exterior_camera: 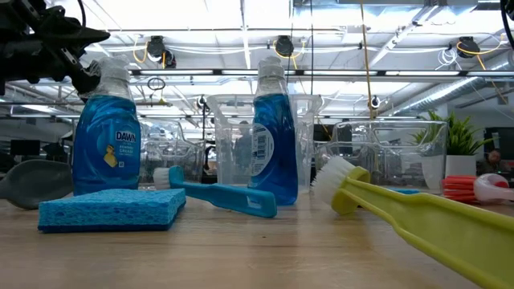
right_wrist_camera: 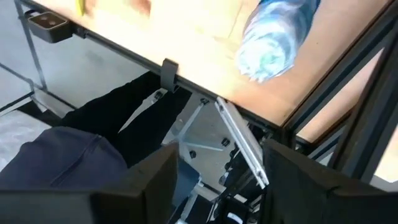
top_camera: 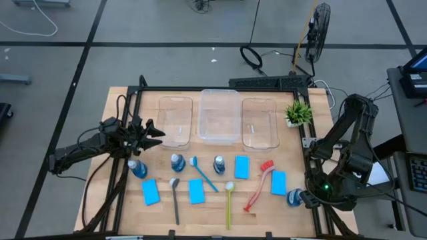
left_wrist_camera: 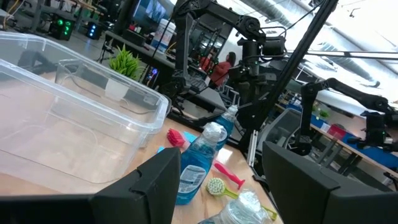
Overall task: Pick & Place Kitchen Sink Supplies
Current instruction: Put the blue dishwashing liquid into the right transparent bin
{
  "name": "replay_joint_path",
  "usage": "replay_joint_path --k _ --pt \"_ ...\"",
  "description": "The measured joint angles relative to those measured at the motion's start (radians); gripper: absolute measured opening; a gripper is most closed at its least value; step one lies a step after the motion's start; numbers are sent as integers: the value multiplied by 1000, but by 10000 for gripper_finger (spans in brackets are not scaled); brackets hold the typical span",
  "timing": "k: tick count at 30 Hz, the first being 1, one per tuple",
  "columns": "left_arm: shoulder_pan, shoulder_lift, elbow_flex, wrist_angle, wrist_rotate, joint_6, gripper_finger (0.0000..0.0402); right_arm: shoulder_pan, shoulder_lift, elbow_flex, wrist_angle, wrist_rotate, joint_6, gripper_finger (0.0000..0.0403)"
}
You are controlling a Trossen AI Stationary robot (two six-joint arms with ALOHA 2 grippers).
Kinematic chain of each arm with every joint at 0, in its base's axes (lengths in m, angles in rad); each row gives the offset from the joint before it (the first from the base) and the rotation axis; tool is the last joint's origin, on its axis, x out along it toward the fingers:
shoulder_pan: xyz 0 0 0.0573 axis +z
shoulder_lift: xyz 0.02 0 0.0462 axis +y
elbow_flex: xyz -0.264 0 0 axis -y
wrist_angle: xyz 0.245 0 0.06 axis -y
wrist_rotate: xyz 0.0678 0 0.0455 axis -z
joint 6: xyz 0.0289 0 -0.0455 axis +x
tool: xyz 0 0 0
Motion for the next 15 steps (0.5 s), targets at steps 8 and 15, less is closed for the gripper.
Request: replay_joint_path --k 8,15 --pt "0 0 0 0 0 13 228 0 0 0 -86 97 2 269" --pt "0 0 0 0 -3 29 228 -15 0 0 -101 108 2 278"
